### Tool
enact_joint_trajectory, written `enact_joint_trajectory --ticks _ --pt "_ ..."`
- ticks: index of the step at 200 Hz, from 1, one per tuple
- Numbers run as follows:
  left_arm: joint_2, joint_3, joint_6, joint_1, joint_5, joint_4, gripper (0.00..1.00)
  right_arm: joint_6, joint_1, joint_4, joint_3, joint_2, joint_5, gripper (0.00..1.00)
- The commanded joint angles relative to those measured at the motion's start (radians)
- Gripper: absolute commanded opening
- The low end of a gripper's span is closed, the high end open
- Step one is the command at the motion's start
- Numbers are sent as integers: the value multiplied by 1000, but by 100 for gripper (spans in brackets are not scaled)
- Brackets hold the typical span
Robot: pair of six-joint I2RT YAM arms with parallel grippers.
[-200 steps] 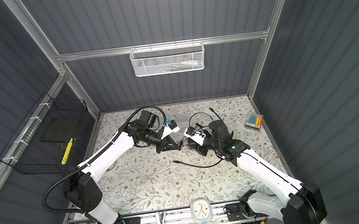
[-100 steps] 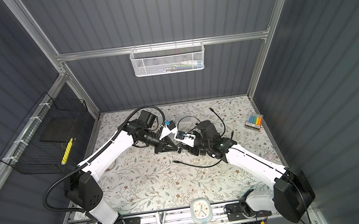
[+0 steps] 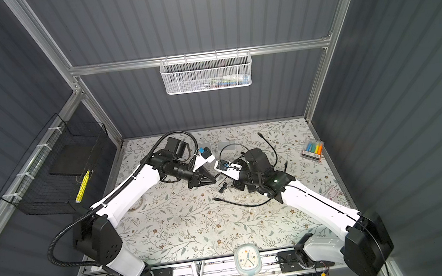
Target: Insert the plug into the switch port
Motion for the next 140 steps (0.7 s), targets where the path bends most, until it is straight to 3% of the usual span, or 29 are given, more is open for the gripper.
enact_joint_trajectory --ticks 1,67,140 --pt "-74 -85 -128 25 -18 175 22 35 1 30 -12 -19 40 0" --pt "-140 -147 -211 26 0 295 31 69 4 19 4 15 81 0" --pt "-242 -256 -408 26 80 540 40 98 18 62 22 75 189 0"
